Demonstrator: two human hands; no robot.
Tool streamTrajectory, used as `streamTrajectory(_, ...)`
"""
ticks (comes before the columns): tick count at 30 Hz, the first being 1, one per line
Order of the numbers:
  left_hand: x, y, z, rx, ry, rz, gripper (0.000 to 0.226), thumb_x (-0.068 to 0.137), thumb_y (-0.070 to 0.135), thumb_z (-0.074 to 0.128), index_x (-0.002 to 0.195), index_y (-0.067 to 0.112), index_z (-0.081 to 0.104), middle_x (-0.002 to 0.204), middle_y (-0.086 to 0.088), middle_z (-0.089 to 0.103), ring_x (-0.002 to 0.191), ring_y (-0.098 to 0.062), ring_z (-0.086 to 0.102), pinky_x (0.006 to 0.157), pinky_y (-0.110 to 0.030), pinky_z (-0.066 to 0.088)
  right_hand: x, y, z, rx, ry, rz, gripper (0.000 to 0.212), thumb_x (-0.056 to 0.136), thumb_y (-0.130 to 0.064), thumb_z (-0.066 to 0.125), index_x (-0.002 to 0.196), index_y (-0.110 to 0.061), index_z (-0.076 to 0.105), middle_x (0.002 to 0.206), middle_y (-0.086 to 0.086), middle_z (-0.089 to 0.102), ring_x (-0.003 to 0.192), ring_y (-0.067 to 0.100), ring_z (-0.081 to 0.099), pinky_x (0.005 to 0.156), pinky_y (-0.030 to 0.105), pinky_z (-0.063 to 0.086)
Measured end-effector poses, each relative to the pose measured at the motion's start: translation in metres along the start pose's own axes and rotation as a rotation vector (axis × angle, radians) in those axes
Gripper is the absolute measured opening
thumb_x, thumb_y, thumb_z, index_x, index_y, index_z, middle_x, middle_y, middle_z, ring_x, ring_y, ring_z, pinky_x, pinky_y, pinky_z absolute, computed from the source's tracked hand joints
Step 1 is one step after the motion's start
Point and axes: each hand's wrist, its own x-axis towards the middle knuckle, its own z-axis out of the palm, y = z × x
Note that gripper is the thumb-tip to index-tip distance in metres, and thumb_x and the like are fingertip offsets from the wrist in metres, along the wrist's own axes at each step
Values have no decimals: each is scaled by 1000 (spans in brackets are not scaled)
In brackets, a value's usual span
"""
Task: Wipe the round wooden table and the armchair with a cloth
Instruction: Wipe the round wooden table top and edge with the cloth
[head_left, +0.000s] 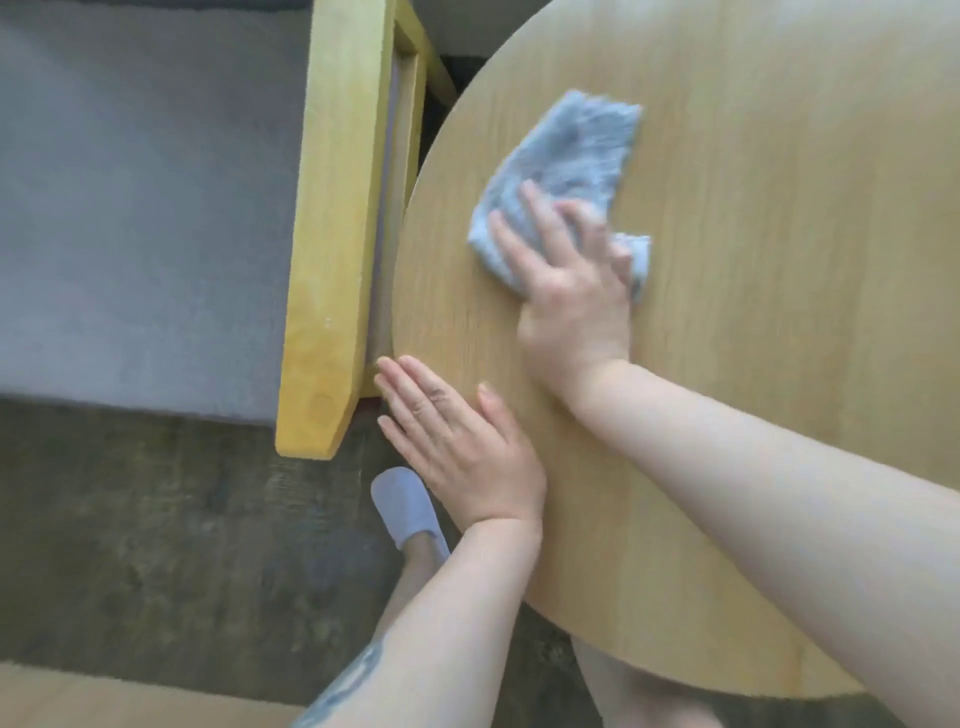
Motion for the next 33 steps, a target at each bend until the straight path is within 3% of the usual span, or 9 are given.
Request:
streamTrajectory(4,-2,3,0,51,42,-63,69,93,32,22,147,-9,13,157,-26,11,147,-34,8,119,-46,7,25,-21,-17,108,-198,-811,42,81,-13,46,115,-23,68,130,-3,60,116,27,50,82,37,31)
streamTrajectory(9,0,1,5,138,29,15,64,98,33,17,152,-1,9,160,-15,7,149,-26,5,120,-47,7,72,2,-10,76,-25,39,55,80,-5,47,131,-24,58,144,-2,48,127,28,40,91,34,23)
streamTrajectory(14,-2,-2,0,130,-20,95,70,93,34,28,151,-1,10,158,-20,8,148,-31,5,119,-48,7,38,-22,-16,199,-305,-729,45,81,-19,40,115,-21,69,126,-2,63,116,25,50,84,34,28)
streamTrajectory(18,12,30,-13,-185,-68,209,78,91,31,37,153,4,-1,161,-10,-9,148,-21,-10,119,-38,-7,64,35,-32,172,-79,-276,53,80,-6,41,124,-25,65,137,-3,55,120,23,42,90,38,30)
streamTrajectory(22,59,74,-2,-180,-74,253,76,90,30,37,152,4,3,161,-11,-4,148,-22,-9,119,-36,-9,99,79,-23,-68,-222,-627,53,89,-12,40,135,-33,53,147,-3,44,129,25,38,93,39,29)
streamTrajectory(26,89,106,16,-42,-131,369,71,96,32,32,153,9,-3,161,-5,-9,148,-18,-11,119,-34,-11,155,90,-39,76,118,495,66,82,-4,38,138,-38,46,151,-13,34,135,19,30,96,26,20)
streamTrajectory(27,91,109,22,8,-113,363,67,97,32,29,154,10,1,162,-4,-5,148,-17,-8,119,-35,-8,151,81,-39,114,187,460,66,80,-4,39,138,-35,48,150,-11,38,133,19,34,95,25,22)
streamTrajectory(30,92,107,28,71,-34,340,63,94,33,25,151,7,21,160,-7,17,148,-20,11,119,-41,3,106,78,-21,12,-39,-358,56,80,-13,45,133,-26,57,142,-2,51,124,25,47,93,33,29)
streamTrajectory(33,91,110,22,113,-125,346,66,94,38,18,154,13,4,162,0,-1,149,-15,-4,121,-42,1,117,155,-39,-78,-37,-4,61,79,-13,38,136,-31,52,146,-6,45,128,22,42,95,35,25)
